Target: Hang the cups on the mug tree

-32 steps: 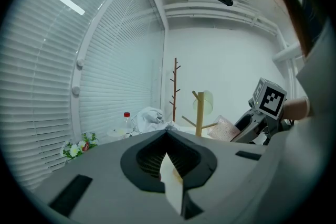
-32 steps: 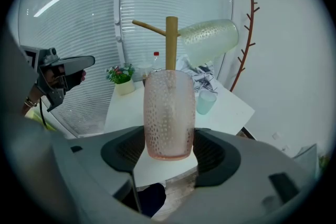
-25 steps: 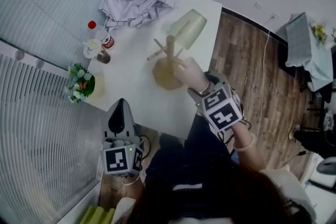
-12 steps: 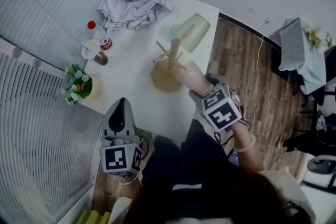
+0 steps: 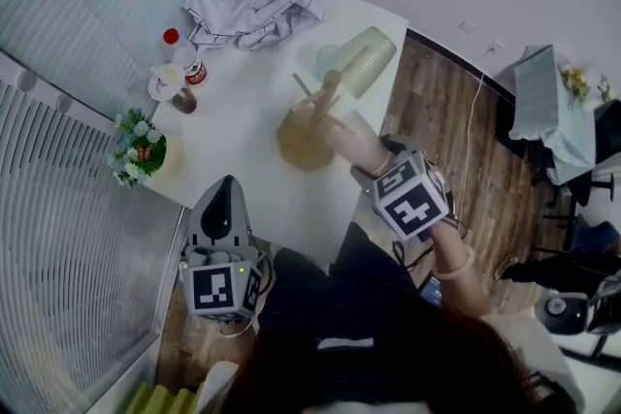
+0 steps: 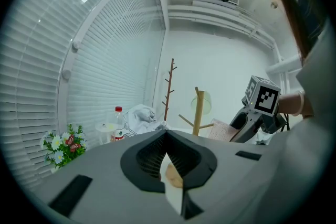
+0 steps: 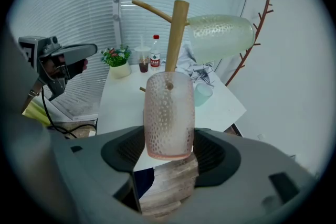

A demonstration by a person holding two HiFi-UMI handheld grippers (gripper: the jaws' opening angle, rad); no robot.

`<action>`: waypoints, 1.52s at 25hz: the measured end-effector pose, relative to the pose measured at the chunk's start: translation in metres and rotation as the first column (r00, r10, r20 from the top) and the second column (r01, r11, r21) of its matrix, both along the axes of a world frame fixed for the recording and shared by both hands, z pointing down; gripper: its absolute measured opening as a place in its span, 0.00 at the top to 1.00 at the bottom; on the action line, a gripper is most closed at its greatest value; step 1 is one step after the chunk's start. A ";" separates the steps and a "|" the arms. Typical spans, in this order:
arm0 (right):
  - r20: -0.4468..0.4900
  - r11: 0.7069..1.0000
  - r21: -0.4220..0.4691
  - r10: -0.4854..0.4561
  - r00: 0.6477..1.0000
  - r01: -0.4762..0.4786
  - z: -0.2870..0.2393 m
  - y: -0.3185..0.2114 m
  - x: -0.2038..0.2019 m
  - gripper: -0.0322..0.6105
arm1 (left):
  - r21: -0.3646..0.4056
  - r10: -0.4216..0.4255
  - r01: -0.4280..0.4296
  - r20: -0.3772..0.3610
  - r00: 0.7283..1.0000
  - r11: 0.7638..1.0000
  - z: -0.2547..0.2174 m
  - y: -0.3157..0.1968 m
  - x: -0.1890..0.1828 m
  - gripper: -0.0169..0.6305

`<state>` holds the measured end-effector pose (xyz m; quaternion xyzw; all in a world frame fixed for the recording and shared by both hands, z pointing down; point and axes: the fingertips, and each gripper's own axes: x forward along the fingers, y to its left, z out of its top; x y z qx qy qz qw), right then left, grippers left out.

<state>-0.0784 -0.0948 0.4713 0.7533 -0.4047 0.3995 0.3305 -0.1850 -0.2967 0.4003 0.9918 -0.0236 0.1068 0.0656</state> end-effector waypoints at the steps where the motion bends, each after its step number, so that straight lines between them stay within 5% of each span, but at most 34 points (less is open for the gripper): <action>1: 0.000 1.000 -0.002 -0.005 1.000 0.005 0.000 -0.001 0.000 0.49 | -0.001 0.000 -0.001 -0.005 1.000 1.000 0.000 0.001 0.000 0.97; 38: 0.028 0.994 -0.073 -0.074 0.997 0.076 -0.005 -0.016 0.014 0.49 | -0.037 -0.062 0.061 -0.021 0.998 0.997 0.010 -0.008 -0.010 0.97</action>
